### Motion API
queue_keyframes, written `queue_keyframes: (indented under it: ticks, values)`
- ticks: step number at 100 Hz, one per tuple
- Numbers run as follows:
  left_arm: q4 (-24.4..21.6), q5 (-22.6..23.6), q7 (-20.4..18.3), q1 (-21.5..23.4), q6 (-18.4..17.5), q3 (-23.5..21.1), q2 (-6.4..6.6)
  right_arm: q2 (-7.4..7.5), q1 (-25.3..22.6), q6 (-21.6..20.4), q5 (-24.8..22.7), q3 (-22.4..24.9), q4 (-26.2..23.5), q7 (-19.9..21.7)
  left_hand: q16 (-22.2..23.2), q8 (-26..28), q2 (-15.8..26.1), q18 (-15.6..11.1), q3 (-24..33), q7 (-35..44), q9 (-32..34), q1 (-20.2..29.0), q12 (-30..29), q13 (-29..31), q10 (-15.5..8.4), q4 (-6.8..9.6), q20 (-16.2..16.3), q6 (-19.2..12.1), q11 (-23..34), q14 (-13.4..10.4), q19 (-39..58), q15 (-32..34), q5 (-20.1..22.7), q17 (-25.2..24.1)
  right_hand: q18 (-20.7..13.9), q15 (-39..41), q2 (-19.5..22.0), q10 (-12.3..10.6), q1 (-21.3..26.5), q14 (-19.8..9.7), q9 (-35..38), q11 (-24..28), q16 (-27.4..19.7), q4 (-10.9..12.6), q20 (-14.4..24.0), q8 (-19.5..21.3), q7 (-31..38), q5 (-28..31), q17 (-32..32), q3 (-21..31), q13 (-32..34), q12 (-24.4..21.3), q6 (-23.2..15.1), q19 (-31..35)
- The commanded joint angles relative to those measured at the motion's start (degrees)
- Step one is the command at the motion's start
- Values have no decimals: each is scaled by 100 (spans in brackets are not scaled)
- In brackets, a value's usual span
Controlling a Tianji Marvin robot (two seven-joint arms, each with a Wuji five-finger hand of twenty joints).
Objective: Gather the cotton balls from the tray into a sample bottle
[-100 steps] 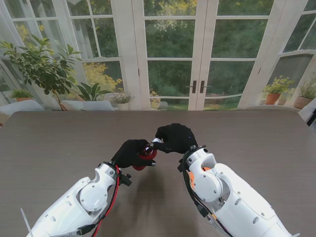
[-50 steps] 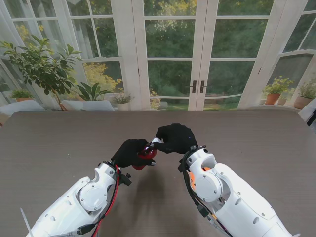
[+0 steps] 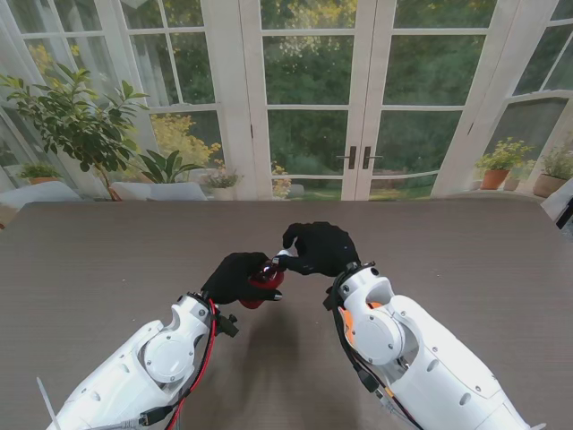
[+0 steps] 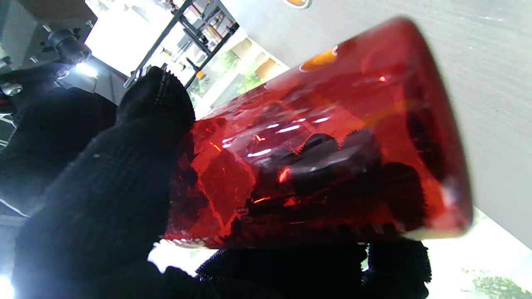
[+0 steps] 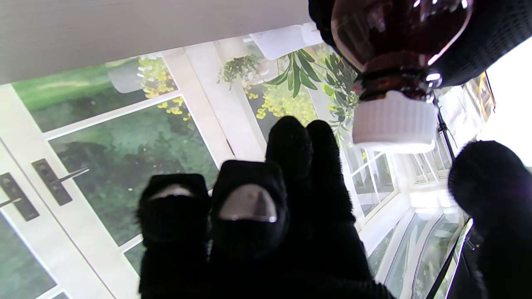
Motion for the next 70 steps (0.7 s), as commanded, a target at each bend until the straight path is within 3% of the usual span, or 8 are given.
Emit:
queue_keyframes:
  ticks: [1, 8, 27, 37, 70]
  values:
    - [-39, -10, -113, 11, 6, -22, -10, -15, -38, -5, 26, 54, -79, 86, 34, 287, 1054, -514, 1590, 1524, 491, 1400, 78, 122, -975, 324, -75, -1762, 318, -272, -60, -1, 807, -117, 31, 1, 102, 19, -244, 7, -116, -17, -118, 157, 154, -158, -120, -249, -110, -127, 98, -40, 14, 67]
    - [-40, -7, -118, 11, 5, -24, -8, 13, -44, -95, 52, 140, -113, 203, 33, 287, 1053, -510, 1597, 1523, 488, 1413, 76, 121, -965, 328, -75, -1731, 316, -250, -60, -4, 811, -120, -21, -145, 40, -15, -206, -23, -233, -32, -178, 159, 160, -216, -193, -415, -173, -80, 105, -46, -88, 30]
    - [-25, -8, -119, 3, -13, -11, -9, 114, -57, -500, 337, 405, -225, 764, 36, 289, 1053, -506, 1589, 1520, 485, 1406, 77, 122, -965, 325, -73, -1738, 317, -252, -58, 1, 809, -121, -108, -612, -845, -8, 173, -99, -810, 25, -326, 9, 237, -349, -340, -611, -443, 693, 105, -3, -771, -117]
    - [-25, -13, -118, 5, -11, -4, -11, 152, -51, -667, 410, 456, -237, 940, 36, 289, 1052, -504, 1590, 1520, 488, 1406, 77, 122, -966, 325, -72, -1735, 318, -251, -56, 2, 811, -120, -116, -693, -1117, -32, 274, -130, -917, 88, -344, -36, 261, -389, -424, -577, -494, 862, 110, 32, -940, -148]
    - [-45, 13, -121, 14, -17, -14, -3, 142, 65, -828, 237, 321, -82, 791, 37, 295, 1049, -511, 1588, 1519, 491, 1404, 80, 123, -977, 324, -72, -1753, 321, -257, -55, 5, 803, -122, -94, -536, -2421, -103, 886, -300, -783, 188, -231, -109, 232, -460, -472, -354, -317, 1524, 124, 72, -1181, -177]
